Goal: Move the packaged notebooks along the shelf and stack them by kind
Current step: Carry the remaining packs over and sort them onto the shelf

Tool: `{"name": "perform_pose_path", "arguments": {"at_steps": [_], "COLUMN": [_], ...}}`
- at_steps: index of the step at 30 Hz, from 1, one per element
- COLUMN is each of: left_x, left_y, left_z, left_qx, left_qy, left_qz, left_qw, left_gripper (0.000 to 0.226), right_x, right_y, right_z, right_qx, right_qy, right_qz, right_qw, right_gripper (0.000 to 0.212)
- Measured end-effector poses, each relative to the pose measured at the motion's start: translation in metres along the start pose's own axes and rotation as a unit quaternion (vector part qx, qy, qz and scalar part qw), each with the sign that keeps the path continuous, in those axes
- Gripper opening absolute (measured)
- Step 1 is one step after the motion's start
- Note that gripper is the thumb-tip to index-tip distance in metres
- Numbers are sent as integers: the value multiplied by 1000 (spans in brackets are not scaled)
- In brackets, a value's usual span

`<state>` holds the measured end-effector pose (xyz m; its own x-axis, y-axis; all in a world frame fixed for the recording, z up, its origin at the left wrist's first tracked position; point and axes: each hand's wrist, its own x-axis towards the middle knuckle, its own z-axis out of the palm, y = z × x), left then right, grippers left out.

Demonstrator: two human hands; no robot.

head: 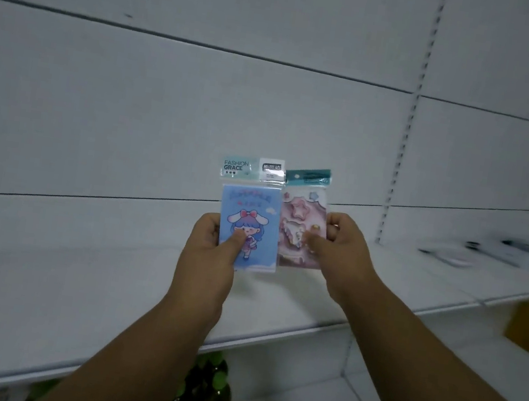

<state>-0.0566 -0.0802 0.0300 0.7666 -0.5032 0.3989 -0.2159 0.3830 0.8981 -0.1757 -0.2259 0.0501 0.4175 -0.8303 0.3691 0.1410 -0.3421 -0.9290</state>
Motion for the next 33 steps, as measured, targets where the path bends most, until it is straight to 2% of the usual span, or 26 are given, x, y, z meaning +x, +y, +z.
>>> {"name": "perform_pose_path", "arguments": {"at_steps": [3, 8, 14, 21, 25, 29, 33], "left_x": [-16, -35, -31, 14, 52, 82, 94], "left_y": [-16, -33, -55, -112, -136, -155, -179], "left_z": [92, 249, 415, 554, 621, 667, 703], "left_qx": [-14, -23, 4, 22, 30, 62, 105], "left_qy": [-43, -71, -122, -187, -201, -174, -122], "left_qz": [-16, -24, -58, -97, -163, -213, -220], "left_qw": [999, 997, 991, 977, 965, 960, 962], "left_gripper": [7, 9, 8, 13, 17, 14, 27], "right_x": [7, 20, 59, 152, 206, 258, 309], "right_y": [2, 2, 6, 44, 60, 75, 103], "right_z": [-100, -271, -419, -514, -554, -590, -614], "right_qx": [1, -2, 43, -5, -8, -17, -11], "right_qy": [48, 127, 139, 179, 182, 149, 118], "right_qz": [7, 8, 29, 6, 9, 33, 32], "right_qw": [999, 992, 989, 984, 983, 988, 992], "right_gripper": [19, 17, 15, 8, 12, 10, 10]}}
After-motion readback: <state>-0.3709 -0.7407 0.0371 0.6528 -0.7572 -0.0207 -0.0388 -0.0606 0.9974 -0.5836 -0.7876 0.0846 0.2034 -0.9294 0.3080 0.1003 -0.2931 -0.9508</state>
